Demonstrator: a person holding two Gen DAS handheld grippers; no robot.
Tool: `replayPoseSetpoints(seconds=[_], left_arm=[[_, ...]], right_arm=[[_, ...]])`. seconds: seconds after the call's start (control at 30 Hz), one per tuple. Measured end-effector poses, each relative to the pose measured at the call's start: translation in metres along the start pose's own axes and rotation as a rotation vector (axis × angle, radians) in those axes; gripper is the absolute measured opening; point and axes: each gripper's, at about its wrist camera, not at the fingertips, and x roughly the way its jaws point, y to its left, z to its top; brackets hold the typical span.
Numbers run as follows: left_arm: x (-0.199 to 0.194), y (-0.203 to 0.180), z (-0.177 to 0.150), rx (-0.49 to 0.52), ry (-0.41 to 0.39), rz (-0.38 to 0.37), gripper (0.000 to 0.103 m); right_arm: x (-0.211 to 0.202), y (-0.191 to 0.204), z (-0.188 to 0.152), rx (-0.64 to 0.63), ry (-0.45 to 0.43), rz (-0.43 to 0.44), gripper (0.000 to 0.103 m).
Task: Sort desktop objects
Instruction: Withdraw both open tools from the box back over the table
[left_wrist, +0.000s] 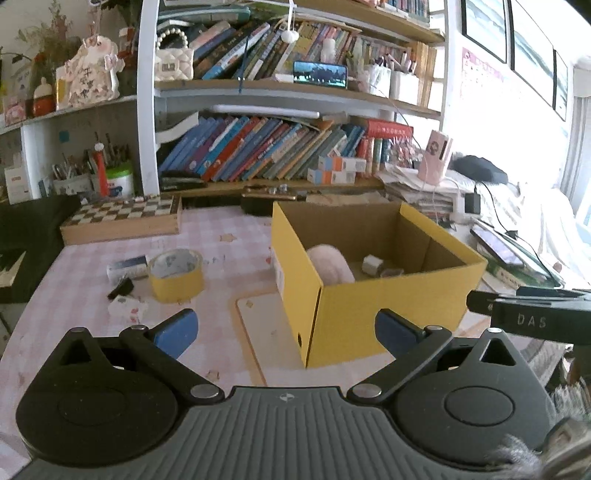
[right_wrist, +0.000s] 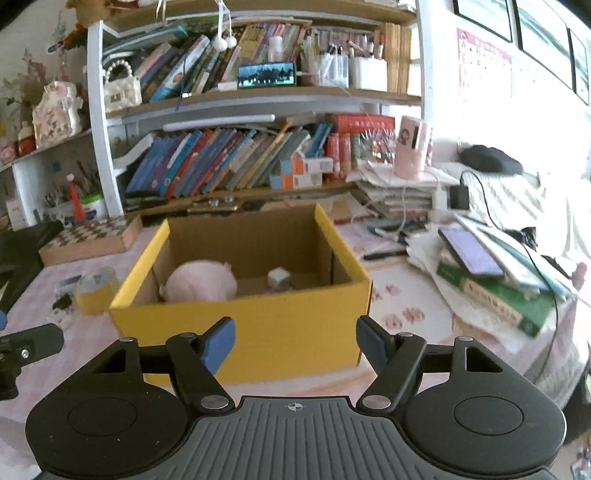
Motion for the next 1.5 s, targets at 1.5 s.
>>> replayPoseSetpoints(seconds=[1.5], left_arm=[[-0.049,0.095,-0.069,-0.040,0.177,0.028,0.103]], right_arm=[[-0.040,0.124,-0.083,-0.087,0.231,0.086,0.076]])
